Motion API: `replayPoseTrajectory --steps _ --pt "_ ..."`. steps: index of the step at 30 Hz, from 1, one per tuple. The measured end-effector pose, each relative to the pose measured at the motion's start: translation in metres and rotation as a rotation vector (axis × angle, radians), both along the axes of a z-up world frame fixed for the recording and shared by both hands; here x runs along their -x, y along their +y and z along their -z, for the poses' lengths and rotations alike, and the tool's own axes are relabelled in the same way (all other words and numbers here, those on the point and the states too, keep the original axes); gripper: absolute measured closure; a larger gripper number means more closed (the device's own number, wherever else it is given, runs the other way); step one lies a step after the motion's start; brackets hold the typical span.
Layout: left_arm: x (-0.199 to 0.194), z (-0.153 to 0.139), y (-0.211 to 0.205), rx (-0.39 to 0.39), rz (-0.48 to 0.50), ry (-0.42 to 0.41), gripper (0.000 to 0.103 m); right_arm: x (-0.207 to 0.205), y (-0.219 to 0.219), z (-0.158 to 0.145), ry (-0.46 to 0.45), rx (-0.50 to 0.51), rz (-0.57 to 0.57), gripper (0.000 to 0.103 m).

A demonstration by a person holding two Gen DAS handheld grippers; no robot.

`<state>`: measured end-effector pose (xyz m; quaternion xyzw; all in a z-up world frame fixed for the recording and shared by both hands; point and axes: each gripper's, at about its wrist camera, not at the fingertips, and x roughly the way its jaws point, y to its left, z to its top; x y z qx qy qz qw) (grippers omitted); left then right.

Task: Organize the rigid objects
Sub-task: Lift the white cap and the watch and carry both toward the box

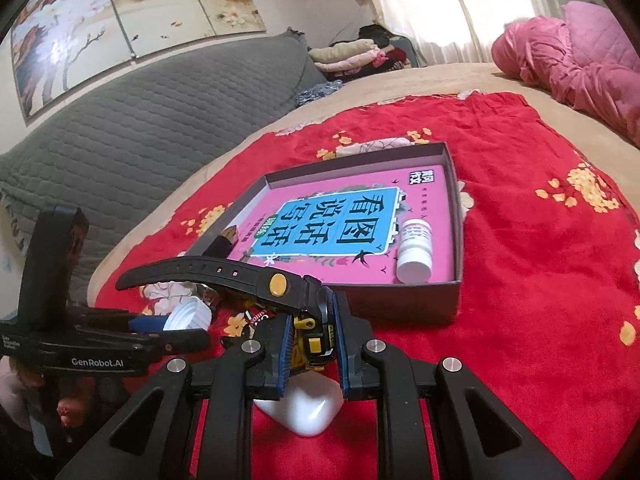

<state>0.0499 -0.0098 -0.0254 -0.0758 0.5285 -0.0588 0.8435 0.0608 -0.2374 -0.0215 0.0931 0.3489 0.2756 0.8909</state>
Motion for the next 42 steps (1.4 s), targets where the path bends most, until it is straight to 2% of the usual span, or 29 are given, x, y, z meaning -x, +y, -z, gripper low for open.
replayPoseTrajectory --steps 15,25,35,42 --pt "0.009 -0.022 0.002 0.01 0.019 -0.051 0.053 0.014 -0.002 -0.009 -0.005 -0.036 0.005 0.085" --pt "0.011 -0.03 0.004 0.01 0.018 -0.078 0.053 0.015 -0.015 -0.012 0.01 -0.149 0.052 0.085" --pt "0.011 -0.041 0.007 -0.002 0.009 -0.126 0.053 0.016 -0.016 -0.029 -0.069 -0.14 0.073 0.085" --pt "0.01 -0.047 0.011 -0.013 -0.011 -0.15 0.053 0.012 -0.016 -0.03 -0.075 -0.163 0.071 0.085"
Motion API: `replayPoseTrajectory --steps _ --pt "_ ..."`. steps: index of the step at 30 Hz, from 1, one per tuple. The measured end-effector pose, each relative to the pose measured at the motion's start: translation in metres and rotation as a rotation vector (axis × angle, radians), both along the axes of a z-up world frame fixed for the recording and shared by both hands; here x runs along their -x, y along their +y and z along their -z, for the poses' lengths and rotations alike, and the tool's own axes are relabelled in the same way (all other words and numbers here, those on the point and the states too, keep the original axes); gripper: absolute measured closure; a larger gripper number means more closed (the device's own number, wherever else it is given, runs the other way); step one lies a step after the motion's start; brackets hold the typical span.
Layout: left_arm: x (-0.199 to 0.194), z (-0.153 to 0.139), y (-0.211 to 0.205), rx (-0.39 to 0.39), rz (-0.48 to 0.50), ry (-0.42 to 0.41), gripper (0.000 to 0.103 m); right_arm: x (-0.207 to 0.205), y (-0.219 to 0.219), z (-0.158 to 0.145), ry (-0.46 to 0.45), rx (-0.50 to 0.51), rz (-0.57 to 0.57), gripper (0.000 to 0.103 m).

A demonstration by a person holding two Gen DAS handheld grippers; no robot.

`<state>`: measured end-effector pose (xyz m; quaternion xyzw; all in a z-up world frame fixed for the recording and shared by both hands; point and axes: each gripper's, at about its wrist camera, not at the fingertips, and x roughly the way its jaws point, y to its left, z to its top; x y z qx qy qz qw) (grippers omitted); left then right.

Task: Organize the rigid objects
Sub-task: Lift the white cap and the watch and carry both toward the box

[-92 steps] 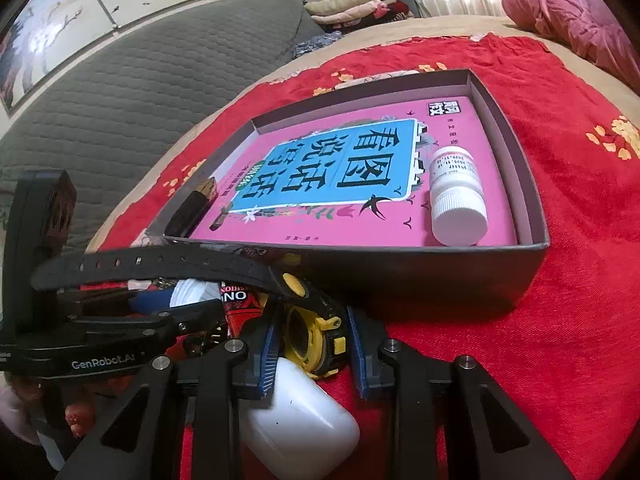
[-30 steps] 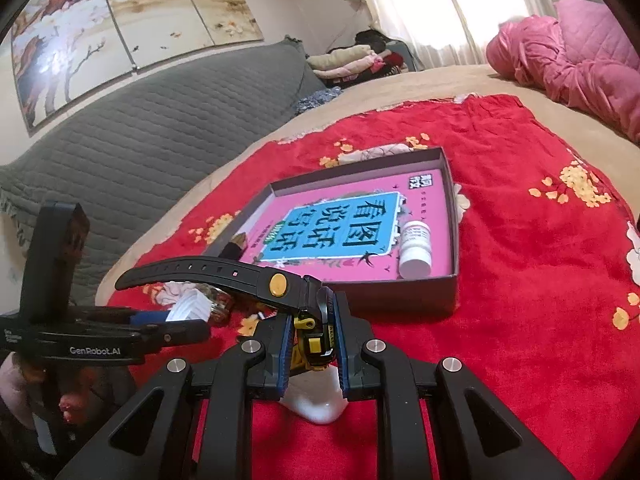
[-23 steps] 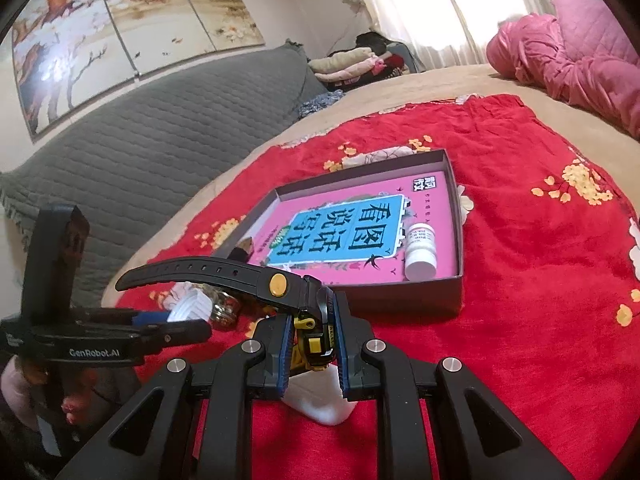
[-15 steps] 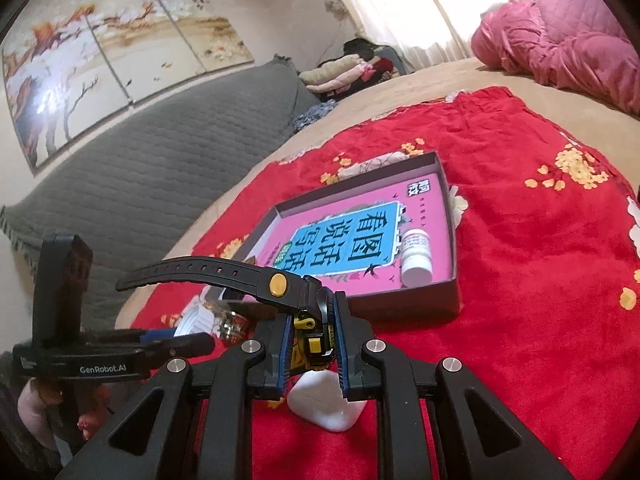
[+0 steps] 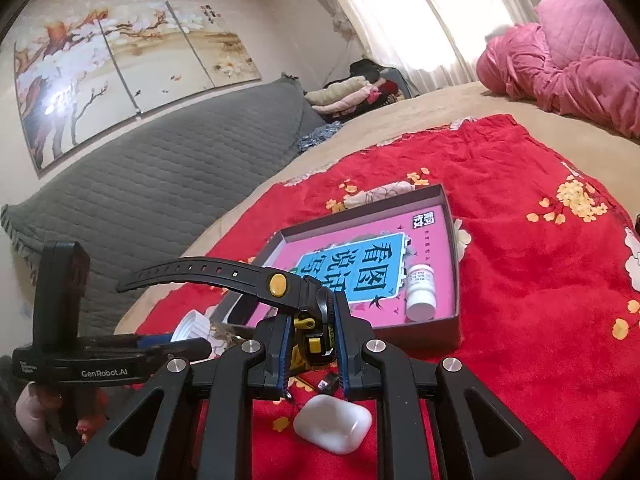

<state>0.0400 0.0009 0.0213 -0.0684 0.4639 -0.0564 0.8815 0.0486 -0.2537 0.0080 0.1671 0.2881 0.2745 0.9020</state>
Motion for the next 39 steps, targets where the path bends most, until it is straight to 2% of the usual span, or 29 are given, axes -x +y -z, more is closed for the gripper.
replayPoseTrajectory --steps 21,39 --pt "-0.005 -0.007 0.005 -0.002 -0.024 -0.029 0.053 -0.003 0.001 -0.01 -0.062 -0.001 0.025 0.085" --pt "-0.019 -0.008 0.004 -0.015 -0.028 -0.052 0.053 -0.01 -0.006 -0.011 -0.06 -0.014 0.07 0.085"
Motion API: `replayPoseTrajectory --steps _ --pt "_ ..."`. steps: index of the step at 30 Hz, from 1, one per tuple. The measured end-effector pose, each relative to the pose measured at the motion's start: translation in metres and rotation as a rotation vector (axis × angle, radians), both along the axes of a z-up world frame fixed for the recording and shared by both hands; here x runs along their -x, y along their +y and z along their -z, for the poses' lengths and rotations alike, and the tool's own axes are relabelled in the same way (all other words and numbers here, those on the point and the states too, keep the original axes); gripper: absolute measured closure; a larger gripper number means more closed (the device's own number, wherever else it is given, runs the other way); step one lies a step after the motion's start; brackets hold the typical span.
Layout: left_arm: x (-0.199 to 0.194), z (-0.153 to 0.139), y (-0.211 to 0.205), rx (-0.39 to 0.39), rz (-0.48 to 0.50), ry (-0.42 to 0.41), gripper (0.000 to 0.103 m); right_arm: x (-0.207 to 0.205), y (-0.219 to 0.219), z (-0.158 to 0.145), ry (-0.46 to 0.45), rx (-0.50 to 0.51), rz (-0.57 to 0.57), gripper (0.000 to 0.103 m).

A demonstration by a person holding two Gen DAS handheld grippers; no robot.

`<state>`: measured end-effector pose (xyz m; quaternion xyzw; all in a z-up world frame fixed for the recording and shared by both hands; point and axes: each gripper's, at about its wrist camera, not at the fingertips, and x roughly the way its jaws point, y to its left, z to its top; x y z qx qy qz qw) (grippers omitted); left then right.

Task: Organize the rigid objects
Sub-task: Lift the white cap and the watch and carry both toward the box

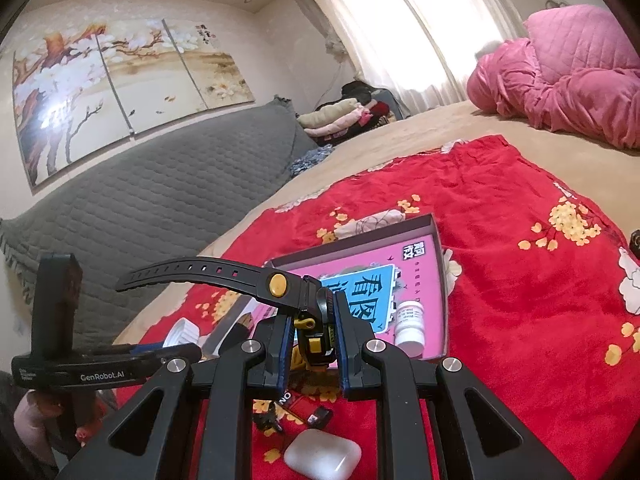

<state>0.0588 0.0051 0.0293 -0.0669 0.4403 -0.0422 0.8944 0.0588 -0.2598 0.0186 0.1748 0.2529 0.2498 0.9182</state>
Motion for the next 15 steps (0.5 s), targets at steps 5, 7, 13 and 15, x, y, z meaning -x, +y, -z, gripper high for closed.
replayPoseTrajectory --steps 5,7,13,15 --pt "-0.004 0.001 0.002 -0.006 -0.01 -0.002 0.053 -0.004 -0.003 0.002 0.007 -0.004 0.017 0.085" --pt "-0.005 0.0 0.002 -0.01 -0.013 -0.005 0.053 -0.006 -0.004 0.001 -0.001 0.002 0.029 0.085" --pt "-0.011 -0.001 0.002 -0.015 -0.014 -0.015 0.053 -0.016 0.0 0.0 0.001 0.012 0.052 0.085" --pt "-0.012 -0.001 0.002 -0.014 -0.013 -0.019 0.053 -0.02 0.002 0.001 0.0 0.017 0.053 0.085"
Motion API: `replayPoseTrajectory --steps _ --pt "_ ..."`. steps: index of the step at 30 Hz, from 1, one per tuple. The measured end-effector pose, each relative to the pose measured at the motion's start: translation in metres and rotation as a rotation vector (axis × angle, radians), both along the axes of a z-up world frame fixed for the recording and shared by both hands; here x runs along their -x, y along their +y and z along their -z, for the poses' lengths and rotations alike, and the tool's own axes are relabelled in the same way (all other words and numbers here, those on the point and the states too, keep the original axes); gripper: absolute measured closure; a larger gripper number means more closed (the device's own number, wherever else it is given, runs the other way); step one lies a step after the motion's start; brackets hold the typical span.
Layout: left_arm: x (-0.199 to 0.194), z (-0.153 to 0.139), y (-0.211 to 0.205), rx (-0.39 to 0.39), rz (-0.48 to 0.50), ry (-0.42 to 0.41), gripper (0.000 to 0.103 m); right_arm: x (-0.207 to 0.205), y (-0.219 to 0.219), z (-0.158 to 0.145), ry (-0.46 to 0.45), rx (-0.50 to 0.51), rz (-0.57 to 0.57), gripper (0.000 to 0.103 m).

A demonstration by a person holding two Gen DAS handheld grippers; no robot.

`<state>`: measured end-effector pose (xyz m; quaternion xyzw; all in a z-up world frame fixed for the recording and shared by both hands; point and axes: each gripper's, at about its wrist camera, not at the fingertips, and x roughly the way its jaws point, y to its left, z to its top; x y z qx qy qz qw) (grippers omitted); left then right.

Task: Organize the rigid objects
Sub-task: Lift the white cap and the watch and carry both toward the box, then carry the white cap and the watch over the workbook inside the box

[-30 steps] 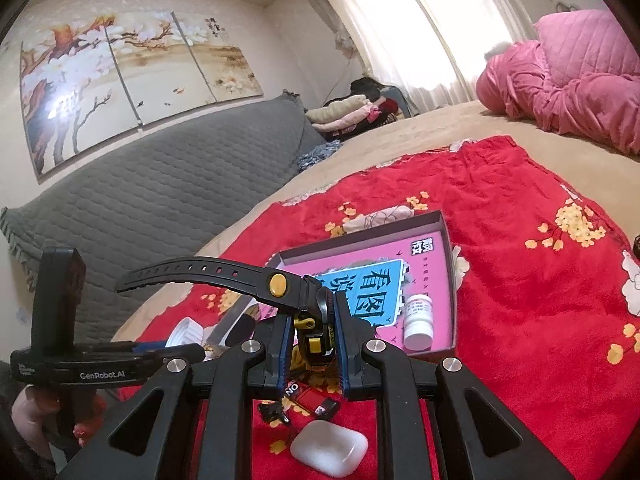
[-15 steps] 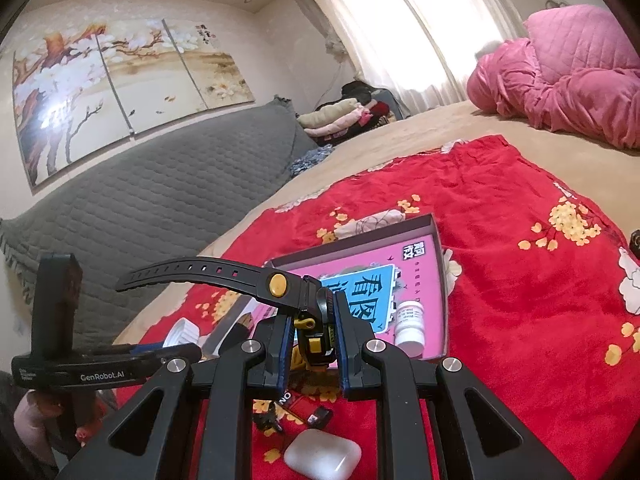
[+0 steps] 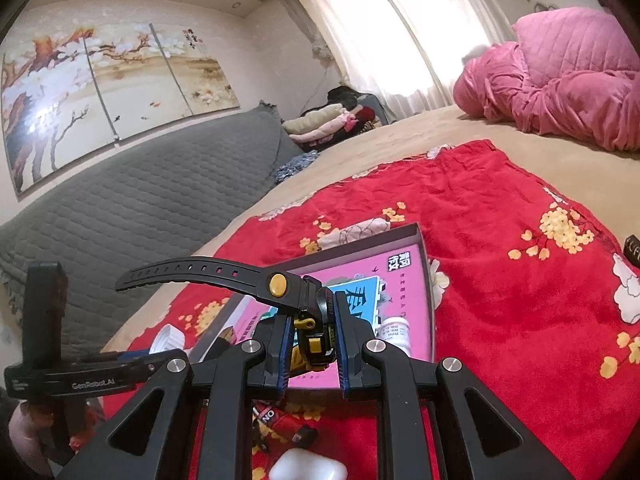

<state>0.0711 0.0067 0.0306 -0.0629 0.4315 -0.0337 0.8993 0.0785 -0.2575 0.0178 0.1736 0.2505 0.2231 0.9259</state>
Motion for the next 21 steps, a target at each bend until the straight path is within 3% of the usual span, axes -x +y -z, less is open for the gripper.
replayPoseTrajectory --steps 14,21 --pt "-0.017 0.008 -0.003 -0.021 -0.009 0.009 0.053 -0.036 0.018 0.013 0.03 0.013 0.03 0.085" --pt "-0.028 0.016 -0.007 -0.041 -0.004 0.028 0.053 -0.052 0.023 0.025 0.078 0.006 -0.009 0.084"
